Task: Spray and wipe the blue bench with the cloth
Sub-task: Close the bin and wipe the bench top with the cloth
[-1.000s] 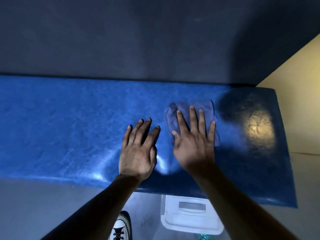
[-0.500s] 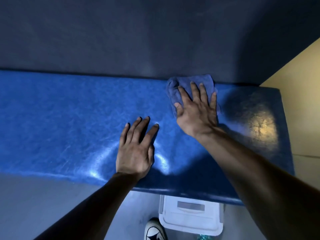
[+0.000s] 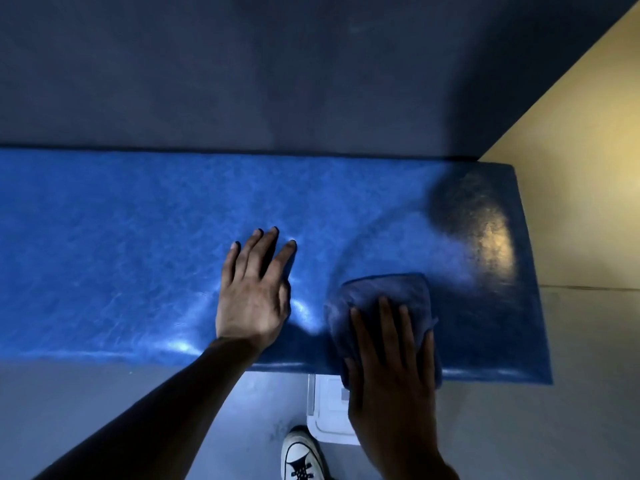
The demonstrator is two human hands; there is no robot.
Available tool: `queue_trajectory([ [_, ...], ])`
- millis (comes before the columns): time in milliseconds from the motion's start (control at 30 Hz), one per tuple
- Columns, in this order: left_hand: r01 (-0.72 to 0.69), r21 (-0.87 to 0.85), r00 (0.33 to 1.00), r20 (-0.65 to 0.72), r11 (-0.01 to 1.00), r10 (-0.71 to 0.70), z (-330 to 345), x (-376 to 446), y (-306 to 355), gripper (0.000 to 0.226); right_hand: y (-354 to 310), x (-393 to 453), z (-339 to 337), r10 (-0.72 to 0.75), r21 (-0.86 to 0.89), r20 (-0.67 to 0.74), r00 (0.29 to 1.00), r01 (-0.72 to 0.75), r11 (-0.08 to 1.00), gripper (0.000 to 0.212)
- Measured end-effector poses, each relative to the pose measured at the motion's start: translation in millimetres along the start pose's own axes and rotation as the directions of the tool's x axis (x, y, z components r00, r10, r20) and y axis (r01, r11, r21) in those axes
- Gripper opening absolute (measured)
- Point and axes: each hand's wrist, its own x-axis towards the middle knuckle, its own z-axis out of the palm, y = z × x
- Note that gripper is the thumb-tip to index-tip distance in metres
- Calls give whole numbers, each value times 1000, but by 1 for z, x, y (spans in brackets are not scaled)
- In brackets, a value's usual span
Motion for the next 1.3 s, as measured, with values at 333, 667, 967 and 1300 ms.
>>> queue_trajectory([
  [333,-104,-262,992,-96,959,81,-1,7,63,46,0,-6,6,121,-39,-6,993,-121,992,59],
  [667,-89,-287,996,-50,954,78,23,10,82,56,33,81,0,43,-79,94,995,-36,996,66],
  [967,-114,-210,992,-69,971,101,29,10,83,58,53,207,-4,52,-93,179,982,-36,995,64],
  [1300,-112,-209,992,-74,972,99,27,7,85,58,64,220,-19,25,-29,202,979,-20,999,62],
])
